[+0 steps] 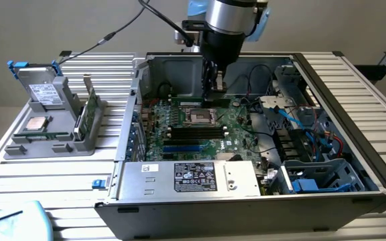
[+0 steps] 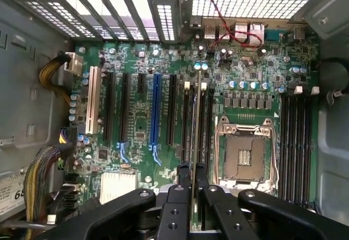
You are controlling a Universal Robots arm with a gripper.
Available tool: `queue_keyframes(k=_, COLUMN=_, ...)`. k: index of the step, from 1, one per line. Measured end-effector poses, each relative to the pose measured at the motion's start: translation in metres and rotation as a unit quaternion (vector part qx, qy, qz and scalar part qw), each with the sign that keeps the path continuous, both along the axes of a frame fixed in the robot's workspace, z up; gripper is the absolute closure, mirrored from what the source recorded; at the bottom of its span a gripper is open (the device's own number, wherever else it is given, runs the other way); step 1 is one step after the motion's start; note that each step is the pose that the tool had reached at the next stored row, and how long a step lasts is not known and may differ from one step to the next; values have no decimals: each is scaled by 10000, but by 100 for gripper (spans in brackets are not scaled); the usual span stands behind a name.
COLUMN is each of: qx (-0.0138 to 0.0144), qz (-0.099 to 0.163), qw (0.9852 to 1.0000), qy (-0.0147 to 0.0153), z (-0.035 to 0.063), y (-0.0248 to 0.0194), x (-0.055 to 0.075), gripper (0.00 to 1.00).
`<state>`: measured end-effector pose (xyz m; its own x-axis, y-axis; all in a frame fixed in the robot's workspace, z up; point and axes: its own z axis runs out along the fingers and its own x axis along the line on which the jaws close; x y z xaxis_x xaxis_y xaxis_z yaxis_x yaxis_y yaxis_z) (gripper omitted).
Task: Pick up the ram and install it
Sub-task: 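Insert the ram into the slot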
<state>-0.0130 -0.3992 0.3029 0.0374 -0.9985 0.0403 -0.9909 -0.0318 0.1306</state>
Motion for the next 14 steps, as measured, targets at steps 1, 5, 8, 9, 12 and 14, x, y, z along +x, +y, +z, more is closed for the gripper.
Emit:
queue_keyframes(k=1, qx=0, qz=-19, qw=10000, qy=0, z=-18, y=0, x=0, gripper=86)
queue_keyframes(k=5, qx=-1, qz=-81, qw=10000, qy=0, z=-90, y=7, x=1, gripper=86)
queue_keyframes(k=8, qx=-1, qz=-104, qw=9999, qy=0, z=-143, y=21, x=0, gripper=86)
queue_keyframes(k=9, qx=-1, qz=-109, qw=9999, qy=0, z=-163, y=28, x=0, gripper=86)
queue_keyframes(k=12, qx=0, qz=-124, qw=9999, qy=0, z=-217, y=44, x=1, gripper=86)
queue_keyframes(k=14, qx=-4, qz=-137, qw=9999, qy=-3, z=-249, y=51, x=0, gripper=86)
